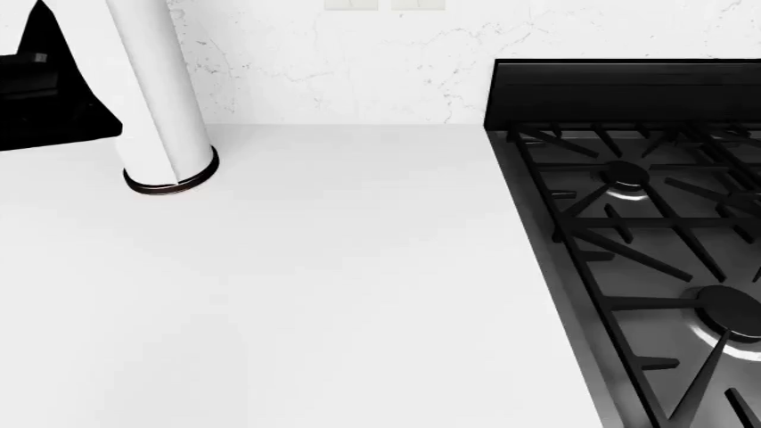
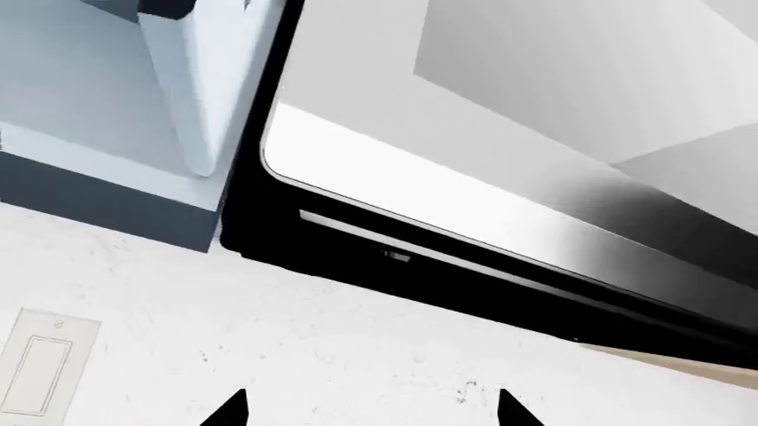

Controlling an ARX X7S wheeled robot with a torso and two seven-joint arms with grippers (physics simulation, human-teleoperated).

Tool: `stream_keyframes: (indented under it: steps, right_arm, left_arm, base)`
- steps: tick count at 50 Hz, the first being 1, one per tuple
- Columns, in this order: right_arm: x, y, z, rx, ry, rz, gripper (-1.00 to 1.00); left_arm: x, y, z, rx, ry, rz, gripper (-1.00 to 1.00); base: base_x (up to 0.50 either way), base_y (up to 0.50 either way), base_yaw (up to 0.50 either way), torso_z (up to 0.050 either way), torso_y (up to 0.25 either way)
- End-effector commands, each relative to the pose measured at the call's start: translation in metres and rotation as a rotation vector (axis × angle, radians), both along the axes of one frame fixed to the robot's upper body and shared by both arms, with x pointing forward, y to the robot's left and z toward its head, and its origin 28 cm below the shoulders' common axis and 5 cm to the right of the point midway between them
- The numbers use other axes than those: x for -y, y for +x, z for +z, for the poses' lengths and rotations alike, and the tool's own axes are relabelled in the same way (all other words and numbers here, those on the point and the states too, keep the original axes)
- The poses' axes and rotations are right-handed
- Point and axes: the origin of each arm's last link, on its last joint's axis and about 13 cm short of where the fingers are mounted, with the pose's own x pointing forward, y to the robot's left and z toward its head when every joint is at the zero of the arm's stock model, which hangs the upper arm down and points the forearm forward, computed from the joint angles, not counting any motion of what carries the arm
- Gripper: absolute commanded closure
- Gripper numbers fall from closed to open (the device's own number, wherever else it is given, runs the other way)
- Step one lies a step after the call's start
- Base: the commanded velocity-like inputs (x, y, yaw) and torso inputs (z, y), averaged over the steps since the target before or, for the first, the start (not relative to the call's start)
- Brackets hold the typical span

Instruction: Pick and place the shaker into the drawer. Then close the cabinet.

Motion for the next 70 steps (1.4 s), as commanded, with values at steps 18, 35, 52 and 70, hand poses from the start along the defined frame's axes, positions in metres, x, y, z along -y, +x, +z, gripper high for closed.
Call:
stream_keyframes:
  steps: [18,35,52,70]
  right_arm:
    - [0.014,-0.006,0.081,0.065,-0.035,-0.078,-1.0]
    - [0.001,0.001,0.124,0.081,-0.099,-0.055,-1.0]
    - [-0.029,0.029,0.141,0.038,-0.202,-0.014,-1.0]
    - [-0.048,0.051,0.144,-0.006,-0.272,-0.031,-1.0]
  left_arm:
    - [-0.001,0.001,0.0,-0.004,0.006,-0.001,-1.0]
    - [-0.001,-0.001,0.002,-0.003,0.012,0.0,-1.0]
    - [-0.003,0.001,-0.003,-0.012,0.011,0.0,-1.0]
    - [-0.004,0.005,-0.009,-0.025,0.005,-0.002,-1.0]
  base:
    - [0.0,0.0,0.0,0.0,0.0]
    - [0.0,0.0,0.0,0.0,0.0]
    - [0.01,0.0,0.01,0.004,-0.003]
    - [0.01,0.0,0.0,0.003,-0.005]
